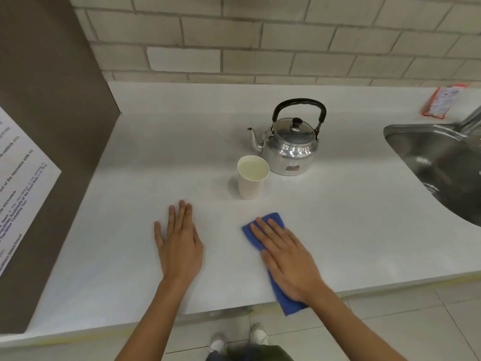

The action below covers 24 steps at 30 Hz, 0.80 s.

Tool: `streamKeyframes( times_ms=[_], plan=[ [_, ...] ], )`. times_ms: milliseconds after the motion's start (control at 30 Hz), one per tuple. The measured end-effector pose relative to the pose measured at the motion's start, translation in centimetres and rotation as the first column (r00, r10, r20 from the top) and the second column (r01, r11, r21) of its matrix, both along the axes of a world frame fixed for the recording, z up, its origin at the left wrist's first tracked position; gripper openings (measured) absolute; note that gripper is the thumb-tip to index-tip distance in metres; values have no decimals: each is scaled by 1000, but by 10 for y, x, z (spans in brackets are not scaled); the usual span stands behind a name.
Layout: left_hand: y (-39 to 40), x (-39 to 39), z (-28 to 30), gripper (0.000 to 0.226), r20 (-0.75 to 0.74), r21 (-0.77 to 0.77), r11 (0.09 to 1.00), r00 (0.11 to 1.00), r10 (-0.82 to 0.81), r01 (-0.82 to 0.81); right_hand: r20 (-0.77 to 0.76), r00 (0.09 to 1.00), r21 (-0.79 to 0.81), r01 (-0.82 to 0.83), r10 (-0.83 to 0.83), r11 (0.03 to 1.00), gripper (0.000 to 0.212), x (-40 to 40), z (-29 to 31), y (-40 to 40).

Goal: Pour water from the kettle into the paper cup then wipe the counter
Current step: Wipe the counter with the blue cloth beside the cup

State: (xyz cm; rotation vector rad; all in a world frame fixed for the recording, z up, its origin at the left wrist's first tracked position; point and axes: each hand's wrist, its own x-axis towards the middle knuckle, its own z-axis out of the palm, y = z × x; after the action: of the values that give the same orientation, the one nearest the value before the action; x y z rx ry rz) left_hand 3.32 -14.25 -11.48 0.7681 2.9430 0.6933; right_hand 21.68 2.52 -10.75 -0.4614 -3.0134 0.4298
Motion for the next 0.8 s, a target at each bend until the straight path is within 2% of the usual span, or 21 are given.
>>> streamKeyframes(
  times_ms=[100, 133, 200, 300, 400, 500, 567, 667, 733, 800],
  plan=[
    [2, 2, 0, 55, -5, 1, 1000, 1000, 0, 0, 12, 978, 13, 209, -209, 978, 54, -3, 5, 28],
    [4, 4, 1, 55, -4, 6, 1000, 1000, -4, 4, 9, 972, 31, 235, -235, 972, 54, -13, 7, 24],
    [11, 11, 3, 54, 2, 23, 999, 1000, -31, 31, 10, 986, 52, 167, -168, 985, 54, -23, 5, 5],
    [27, 28, 6, 53, 18, 31, 994, 994, -108, 107, 21, 996, -7, 90, -90, 996, 53, 7, 2, 9],
    [42, 44, 5, 52, 25, 31, 990, 990, -138, 138, 18, 973, 22, 230, -230, 973, 53, 25, 3, 57],
    [50, 54, 3, 53, 34, 10, 991, 990, -134, 134, 26, 922, 9, 385, -385, 923, 54, -11, 8, 86],
    [52, 57, 2, 55, 33, -11, 990, 989, -141, 141, 26, 928, 15, 372, -373, 928, 54, -29, 7, 84],
    [52, 56, 2, 54, 35, 8, 990, 989, -142, 141, 14, 967, 25, 255, -255, 967, 53, -4, 2, 88],
    [51, 56, 2, 52, 31, 15, 989, 989, -146, 145, 10, 954, 25, 299, -300, 954, 52, 18, 2, 112],
    [50, 56, 2, 52, 26, 16, 988, 988, -151, 151, 30, 906, 11, 421, -421, 907, 52, 15, 4, 140]
  ],
)
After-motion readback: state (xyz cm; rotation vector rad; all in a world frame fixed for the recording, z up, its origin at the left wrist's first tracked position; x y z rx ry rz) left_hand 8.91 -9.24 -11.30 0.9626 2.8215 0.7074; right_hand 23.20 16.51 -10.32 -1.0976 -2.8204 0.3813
